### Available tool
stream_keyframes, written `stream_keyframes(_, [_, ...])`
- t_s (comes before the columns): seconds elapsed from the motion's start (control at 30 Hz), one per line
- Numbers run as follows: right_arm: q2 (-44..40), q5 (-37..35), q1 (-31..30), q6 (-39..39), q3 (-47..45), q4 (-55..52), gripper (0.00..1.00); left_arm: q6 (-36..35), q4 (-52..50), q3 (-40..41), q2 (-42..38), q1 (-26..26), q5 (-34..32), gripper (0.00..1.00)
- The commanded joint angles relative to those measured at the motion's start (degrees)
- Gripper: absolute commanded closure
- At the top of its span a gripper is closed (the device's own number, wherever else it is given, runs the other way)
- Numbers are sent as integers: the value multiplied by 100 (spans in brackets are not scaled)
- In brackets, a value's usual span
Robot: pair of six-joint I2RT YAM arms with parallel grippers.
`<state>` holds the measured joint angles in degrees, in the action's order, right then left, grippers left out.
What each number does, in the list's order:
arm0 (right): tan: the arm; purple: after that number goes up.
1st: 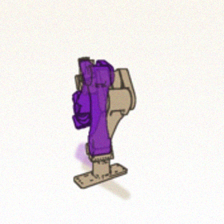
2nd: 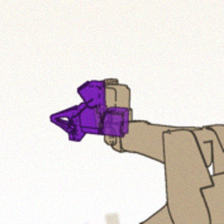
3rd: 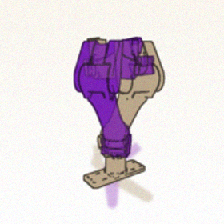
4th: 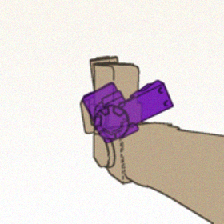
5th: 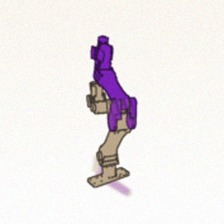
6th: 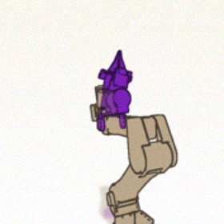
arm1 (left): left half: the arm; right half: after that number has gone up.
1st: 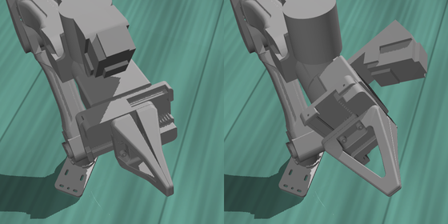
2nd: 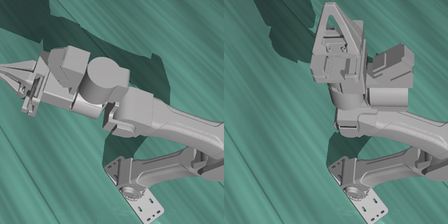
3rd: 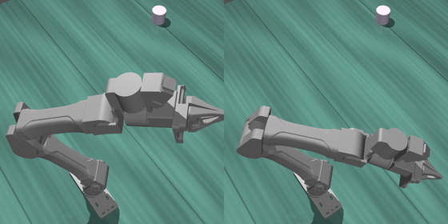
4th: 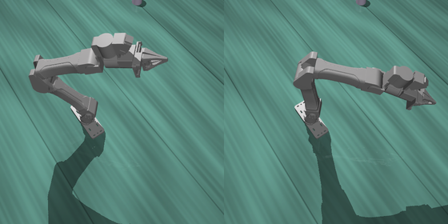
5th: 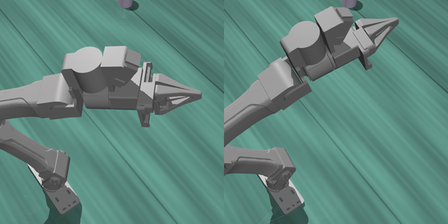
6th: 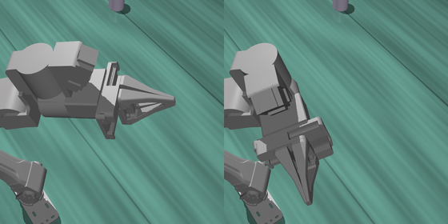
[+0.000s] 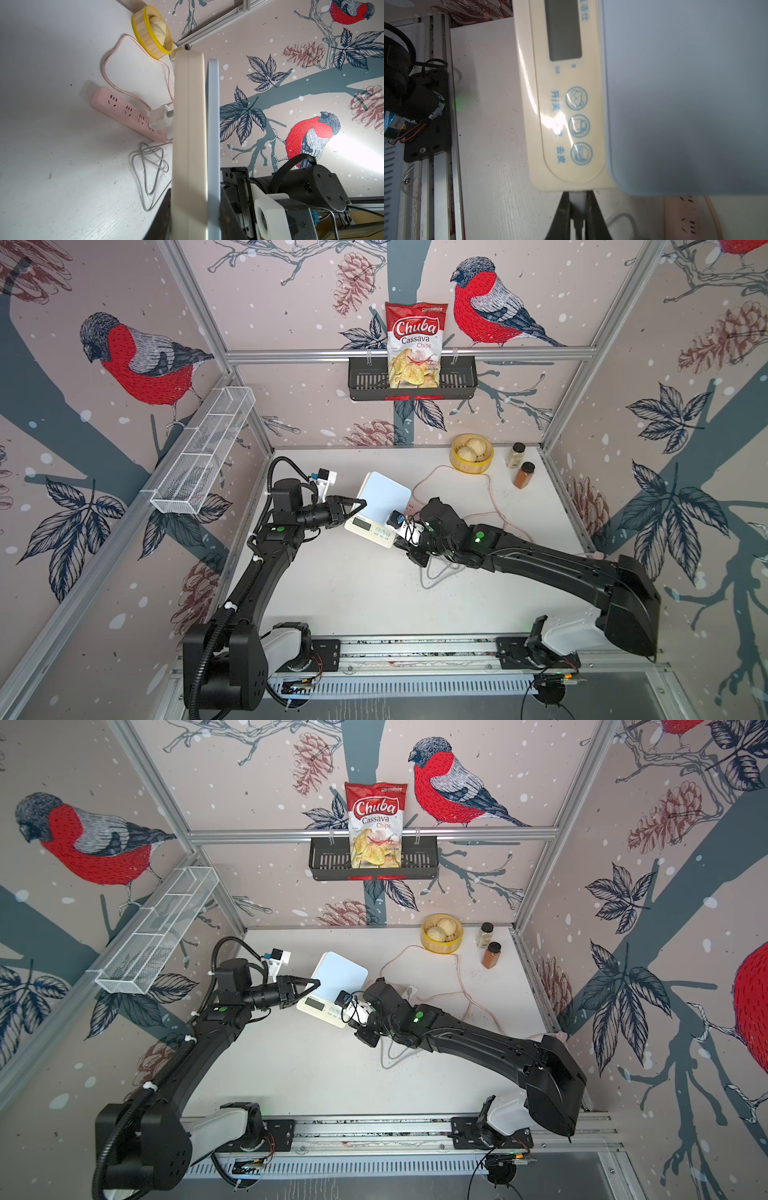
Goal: Charge the electronic scale
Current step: Insert the charging cable into the electronic scale.
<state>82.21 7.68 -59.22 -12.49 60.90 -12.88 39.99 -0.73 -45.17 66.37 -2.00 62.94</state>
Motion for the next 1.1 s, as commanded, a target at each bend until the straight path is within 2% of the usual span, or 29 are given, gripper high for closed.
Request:
stream_keyframes(0.0, [19, 5, -40, 70, 86, 1137, 100, 42, 82, 23, -53, -49, 226, 100])
stream_keyframes(0.23, [45, -95, -52, 215, 201, 1409, 100, 415, 589, 459, -229, -300, 27, 100])
stream_keyframes(0.7, [286, 47, -125, 8, 534, 1318, 100, 178, 351, 663, -373, -389, -26, 100])
stream_keyframes(0.73, [286, 21, -124, 25, 552, 1291, 93, 97, 224, 592, -348, -374, -50, 100])
stream_keyframes(0.8, [195, -50, -127, 62, 499, 1263, 67, -298, -241, 325, -240, -254, -118, 100])
stream_keyframes(0.87, [13, -140, -125, 90, 337, 1261, 52, -707, -727, 19, -103, -34, -157, 100])
stream_keyframes(0.97, [-376, -225, -85, 186, -25, 1253, 41, -1113, -1103, -383, 119, 358, -78, 100])
stream_keyframes(1.07, [-840, -258, -14, 362, -378, 1217, 36, -1803, -1802, -937, 477, 494, -304, 100])
